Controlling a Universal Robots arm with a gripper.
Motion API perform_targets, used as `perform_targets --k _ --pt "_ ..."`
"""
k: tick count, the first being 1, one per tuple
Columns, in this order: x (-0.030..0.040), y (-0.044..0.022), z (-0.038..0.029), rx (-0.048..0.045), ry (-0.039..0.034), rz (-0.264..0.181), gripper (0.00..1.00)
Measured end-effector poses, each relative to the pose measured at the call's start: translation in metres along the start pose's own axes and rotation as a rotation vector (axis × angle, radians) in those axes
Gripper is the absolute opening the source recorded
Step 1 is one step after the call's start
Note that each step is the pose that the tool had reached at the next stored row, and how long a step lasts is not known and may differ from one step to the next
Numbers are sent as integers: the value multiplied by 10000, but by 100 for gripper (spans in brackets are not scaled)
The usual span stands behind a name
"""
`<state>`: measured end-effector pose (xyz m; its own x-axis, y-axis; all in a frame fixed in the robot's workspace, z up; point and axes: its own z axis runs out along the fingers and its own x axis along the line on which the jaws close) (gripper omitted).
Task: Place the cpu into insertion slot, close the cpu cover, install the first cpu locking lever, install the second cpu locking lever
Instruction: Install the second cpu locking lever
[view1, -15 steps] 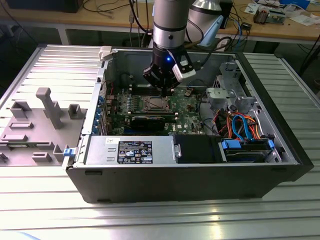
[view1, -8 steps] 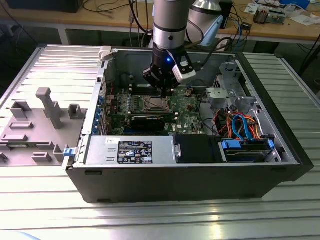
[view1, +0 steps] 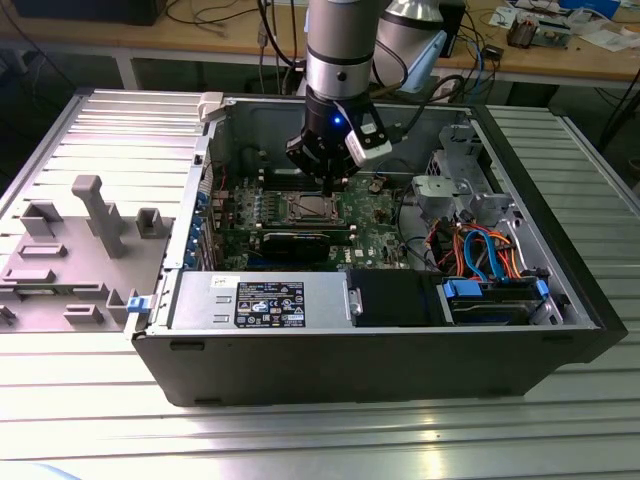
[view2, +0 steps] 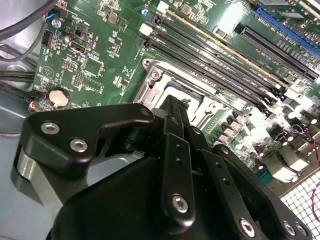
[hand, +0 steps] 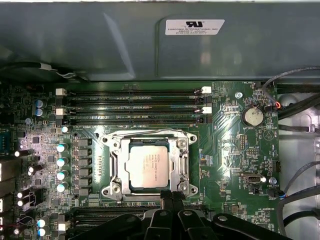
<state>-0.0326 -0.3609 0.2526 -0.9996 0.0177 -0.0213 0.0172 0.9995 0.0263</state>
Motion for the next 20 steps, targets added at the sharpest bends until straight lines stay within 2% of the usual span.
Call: perform_targets --k 2,6,7,8,9,10,11,12,17,20 --pt "0 0 -1 -1 0 1 11" --pt "3 -63 0 1 1 1 11" --pt "3 -75 6 -26 -1 -4 11" --pt "3 -85 10 -106 2 -6 11" --pt "3 -98 14 -267 6 -4 11" --pt "3 -101 19 -343 6 -2 11" --pt "2 -104 22 -499 9 1 11" --pt "2 -108 22 -544 9 3 11" --pt "1 -121 23 -545 10 1 11" --pt "0 -212 23 -545 10 2 11"
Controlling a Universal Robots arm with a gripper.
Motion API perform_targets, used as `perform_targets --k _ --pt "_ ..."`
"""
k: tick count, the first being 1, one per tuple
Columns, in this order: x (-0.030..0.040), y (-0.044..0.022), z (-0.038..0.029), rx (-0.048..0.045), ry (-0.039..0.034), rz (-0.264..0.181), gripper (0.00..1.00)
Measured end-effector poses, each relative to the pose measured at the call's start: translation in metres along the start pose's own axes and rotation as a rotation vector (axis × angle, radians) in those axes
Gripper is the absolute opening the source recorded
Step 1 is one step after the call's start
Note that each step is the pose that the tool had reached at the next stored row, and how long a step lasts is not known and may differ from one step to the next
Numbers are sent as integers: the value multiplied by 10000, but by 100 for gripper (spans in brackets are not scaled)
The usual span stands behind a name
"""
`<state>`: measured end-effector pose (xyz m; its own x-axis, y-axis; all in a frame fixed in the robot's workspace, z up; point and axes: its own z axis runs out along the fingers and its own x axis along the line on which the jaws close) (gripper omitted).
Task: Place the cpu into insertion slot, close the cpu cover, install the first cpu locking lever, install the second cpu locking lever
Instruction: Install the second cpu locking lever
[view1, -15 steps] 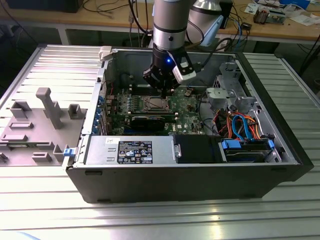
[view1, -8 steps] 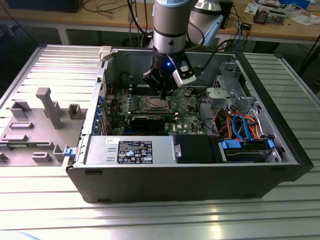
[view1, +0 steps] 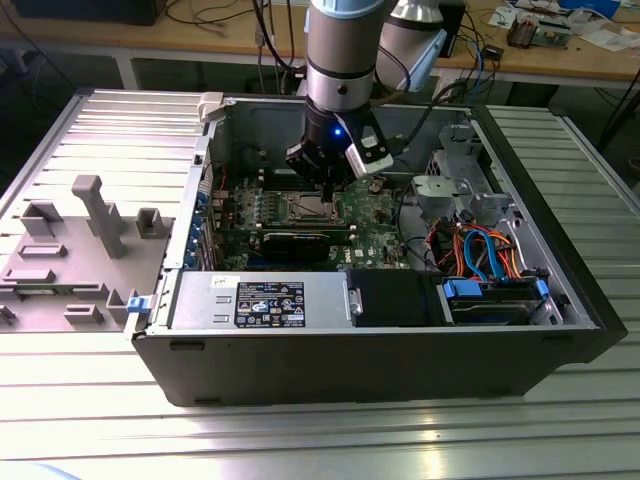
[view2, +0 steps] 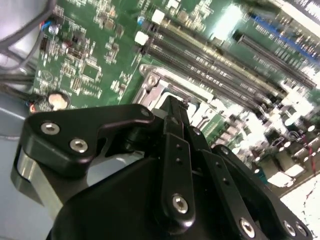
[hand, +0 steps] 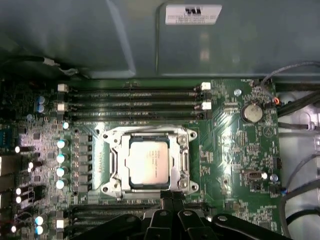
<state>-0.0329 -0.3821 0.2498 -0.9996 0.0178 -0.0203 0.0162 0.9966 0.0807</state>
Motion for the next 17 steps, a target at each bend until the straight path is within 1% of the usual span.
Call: perform_targets --k 1,3,5,6,8,11,12,15,17 --pt "0 -7 5 0 0 -4 11" --pt "44 -13 43 -21 14 -157 11" --pt "63 -22 53 -21 25 -238 11" --pt "63 -45 57 -24 25 -253 11" --pt "67 -71 69 -24 26 -252 11" --pt "118 -80 89 -21 32 -279 11" --pt "139 -82 98 -21 34 -297 11" --pt "238 -92 114 -26 36 -313 11" --pt "329 -102 123 -32 37 -319 11"
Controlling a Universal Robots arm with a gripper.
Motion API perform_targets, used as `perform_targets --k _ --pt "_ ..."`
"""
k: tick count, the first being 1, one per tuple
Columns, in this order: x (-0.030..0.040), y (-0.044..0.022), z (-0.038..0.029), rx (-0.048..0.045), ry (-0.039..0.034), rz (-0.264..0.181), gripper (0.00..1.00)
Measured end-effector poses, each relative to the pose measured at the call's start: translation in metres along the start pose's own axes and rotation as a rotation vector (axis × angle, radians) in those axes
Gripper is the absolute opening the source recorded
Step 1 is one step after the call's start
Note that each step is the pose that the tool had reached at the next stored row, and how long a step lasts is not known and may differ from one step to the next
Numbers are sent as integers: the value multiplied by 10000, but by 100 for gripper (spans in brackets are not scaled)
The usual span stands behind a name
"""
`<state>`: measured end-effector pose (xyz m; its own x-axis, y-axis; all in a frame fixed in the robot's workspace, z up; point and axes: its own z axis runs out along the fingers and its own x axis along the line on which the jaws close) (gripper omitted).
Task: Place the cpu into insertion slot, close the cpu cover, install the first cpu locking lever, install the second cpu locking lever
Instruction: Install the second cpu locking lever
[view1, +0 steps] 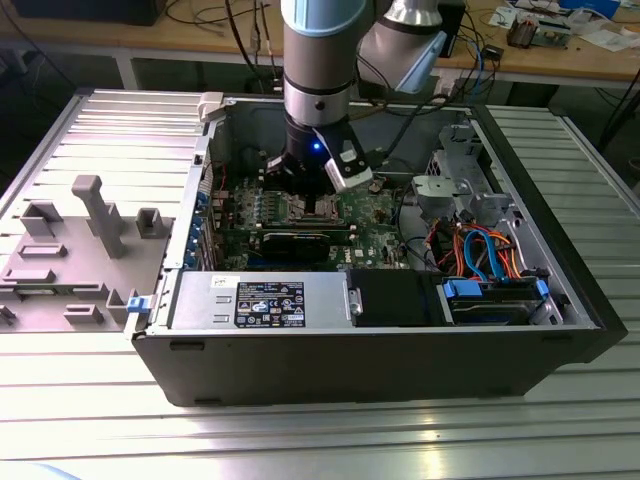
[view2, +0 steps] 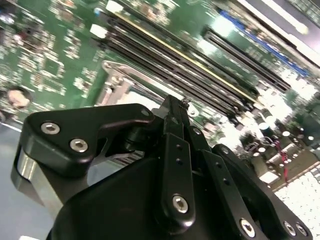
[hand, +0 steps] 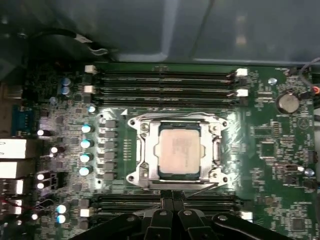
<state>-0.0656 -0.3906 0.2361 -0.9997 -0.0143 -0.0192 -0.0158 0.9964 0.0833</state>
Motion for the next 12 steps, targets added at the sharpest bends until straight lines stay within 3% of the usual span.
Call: perform_targets --k 3,5,9,12 --pt "67 -39 15 -37 1 -3 11" --pt "73 -99 17 -156 2 1 11" --pt "125 -142 43 -429 10 6 11" --pt "155 -163 77 -457 29 -54 11"
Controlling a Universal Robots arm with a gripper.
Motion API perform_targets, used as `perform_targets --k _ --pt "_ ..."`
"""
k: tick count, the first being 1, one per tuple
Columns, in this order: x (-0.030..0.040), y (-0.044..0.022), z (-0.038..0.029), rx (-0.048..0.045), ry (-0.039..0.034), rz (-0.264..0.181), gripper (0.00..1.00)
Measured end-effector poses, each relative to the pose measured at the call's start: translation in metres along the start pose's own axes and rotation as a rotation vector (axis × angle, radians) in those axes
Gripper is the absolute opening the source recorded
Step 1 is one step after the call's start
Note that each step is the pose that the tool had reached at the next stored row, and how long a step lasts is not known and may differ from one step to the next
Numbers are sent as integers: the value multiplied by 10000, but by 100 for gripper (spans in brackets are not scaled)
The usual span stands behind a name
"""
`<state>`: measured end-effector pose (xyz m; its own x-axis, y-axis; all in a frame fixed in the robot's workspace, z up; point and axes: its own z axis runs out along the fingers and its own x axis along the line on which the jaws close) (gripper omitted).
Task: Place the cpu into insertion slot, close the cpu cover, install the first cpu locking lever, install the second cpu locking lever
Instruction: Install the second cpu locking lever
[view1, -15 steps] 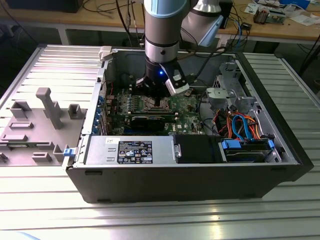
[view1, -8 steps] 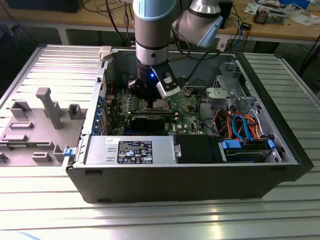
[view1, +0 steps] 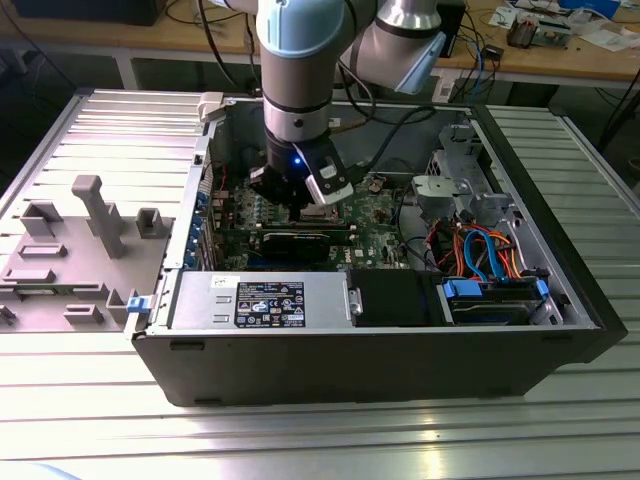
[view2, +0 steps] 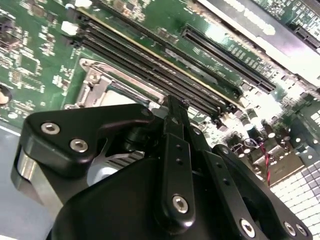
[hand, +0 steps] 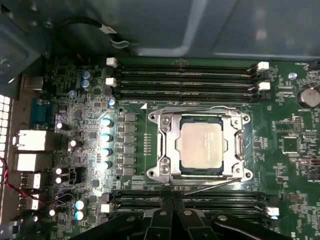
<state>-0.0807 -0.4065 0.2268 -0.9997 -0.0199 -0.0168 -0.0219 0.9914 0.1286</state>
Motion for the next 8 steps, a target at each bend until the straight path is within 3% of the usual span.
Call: perform_targets --k 5,8 --pt "2 -10 36 -77 215 12 11" --pt "2 -32 48 -204 231 15 11"
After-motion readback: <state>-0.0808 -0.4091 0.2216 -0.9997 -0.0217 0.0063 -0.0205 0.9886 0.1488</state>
